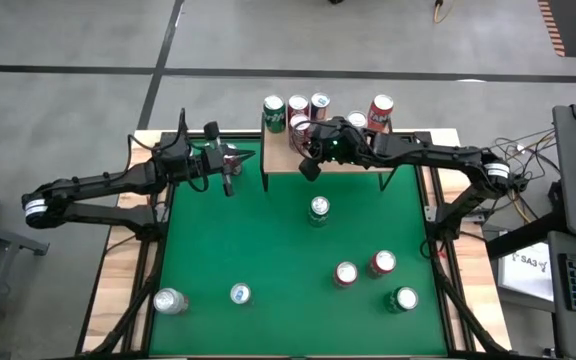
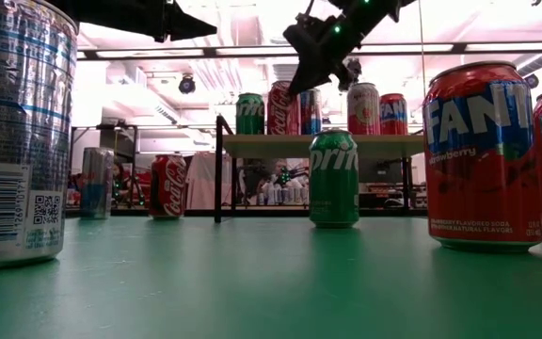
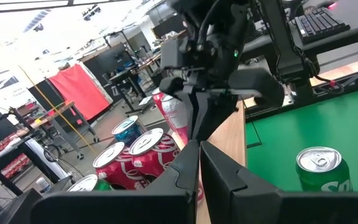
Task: Place canned beverage on shelf
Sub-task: Put the right red soda can aligned with the red soda can on the shelf
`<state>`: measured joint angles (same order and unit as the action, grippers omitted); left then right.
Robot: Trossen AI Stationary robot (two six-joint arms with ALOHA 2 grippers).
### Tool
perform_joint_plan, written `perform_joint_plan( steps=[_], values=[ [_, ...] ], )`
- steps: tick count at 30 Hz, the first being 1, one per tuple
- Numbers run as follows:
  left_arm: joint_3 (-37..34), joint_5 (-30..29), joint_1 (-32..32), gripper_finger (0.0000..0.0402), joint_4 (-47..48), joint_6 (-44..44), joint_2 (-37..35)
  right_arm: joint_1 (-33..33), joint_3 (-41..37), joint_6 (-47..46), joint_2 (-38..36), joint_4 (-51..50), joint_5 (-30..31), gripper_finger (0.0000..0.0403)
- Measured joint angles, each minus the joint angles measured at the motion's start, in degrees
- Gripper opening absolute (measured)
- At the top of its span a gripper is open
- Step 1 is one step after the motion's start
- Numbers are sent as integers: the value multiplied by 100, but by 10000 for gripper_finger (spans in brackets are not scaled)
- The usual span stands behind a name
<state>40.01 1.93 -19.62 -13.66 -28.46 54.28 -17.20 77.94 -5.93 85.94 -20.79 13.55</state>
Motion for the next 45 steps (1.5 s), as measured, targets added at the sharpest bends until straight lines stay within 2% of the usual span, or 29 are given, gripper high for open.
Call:
perform_joint_plan(
  steps=[16,28,45],
  values=[
    [0,2,2,0,-3,420,0,798,225,287,-654,-1318,-5,9],
    [-9,13,58,0,174,1802,2,1220,196,111,-1121,-2085,-4,9],
    [-9,17,1189,0,12,2334,2,2040,110,-663,-1158,-2740,-11,9]
  ],
)
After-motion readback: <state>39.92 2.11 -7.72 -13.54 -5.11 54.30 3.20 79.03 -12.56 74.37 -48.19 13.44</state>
